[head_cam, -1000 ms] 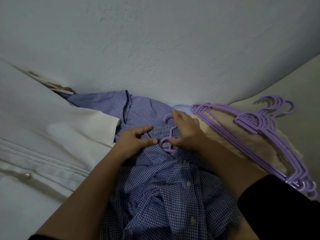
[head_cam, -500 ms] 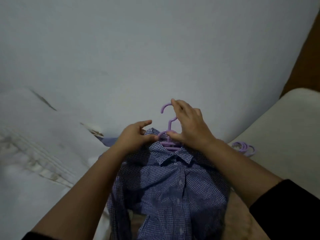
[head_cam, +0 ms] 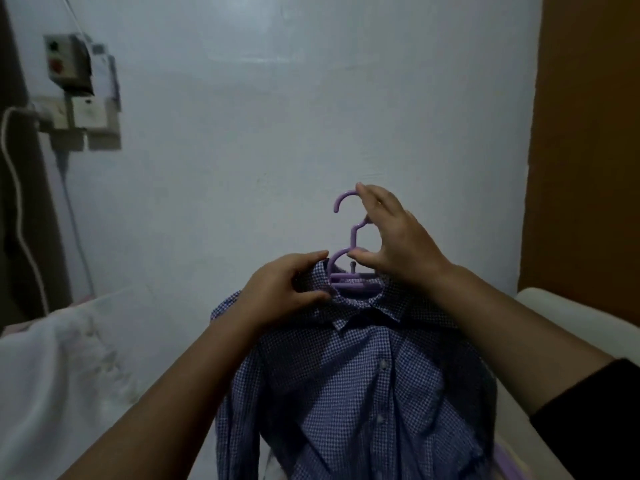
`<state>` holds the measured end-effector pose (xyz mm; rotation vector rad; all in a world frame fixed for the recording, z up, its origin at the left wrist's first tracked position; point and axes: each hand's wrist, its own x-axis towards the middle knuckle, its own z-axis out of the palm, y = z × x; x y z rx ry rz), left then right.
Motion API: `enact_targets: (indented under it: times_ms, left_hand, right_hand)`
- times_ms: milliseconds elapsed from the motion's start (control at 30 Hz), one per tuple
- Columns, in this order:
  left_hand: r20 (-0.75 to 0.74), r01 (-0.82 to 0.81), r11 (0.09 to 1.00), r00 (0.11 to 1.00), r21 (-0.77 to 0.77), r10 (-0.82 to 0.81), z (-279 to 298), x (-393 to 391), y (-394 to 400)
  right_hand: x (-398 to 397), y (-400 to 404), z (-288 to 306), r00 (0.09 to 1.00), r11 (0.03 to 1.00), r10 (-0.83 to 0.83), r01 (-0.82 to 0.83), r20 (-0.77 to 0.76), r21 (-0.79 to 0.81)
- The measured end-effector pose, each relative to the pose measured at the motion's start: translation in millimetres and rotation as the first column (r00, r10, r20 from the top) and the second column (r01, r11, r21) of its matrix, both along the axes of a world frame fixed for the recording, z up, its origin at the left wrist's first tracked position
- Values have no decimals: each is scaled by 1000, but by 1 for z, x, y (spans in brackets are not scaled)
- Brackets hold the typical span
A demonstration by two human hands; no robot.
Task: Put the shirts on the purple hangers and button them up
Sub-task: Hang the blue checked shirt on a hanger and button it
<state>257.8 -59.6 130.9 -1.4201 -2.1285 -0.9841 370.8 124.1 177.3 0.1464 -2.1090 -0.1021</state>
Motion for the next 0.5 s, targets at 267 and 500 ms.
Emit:
enact_targets:
  times_ms: [267, 500]
  left_hand:
    - [121, -23, 989, 993, 149, 5, 25, 19, 4]
    - [313, -43, 953, 948, 301, -57, 37, 16, -7]
  right_hand:
    - [27, -8, 21, 997, 994, 59, -53, 59, -93]
    - [55, 19, 9, 986, 828, 113, -26, 122, -560]
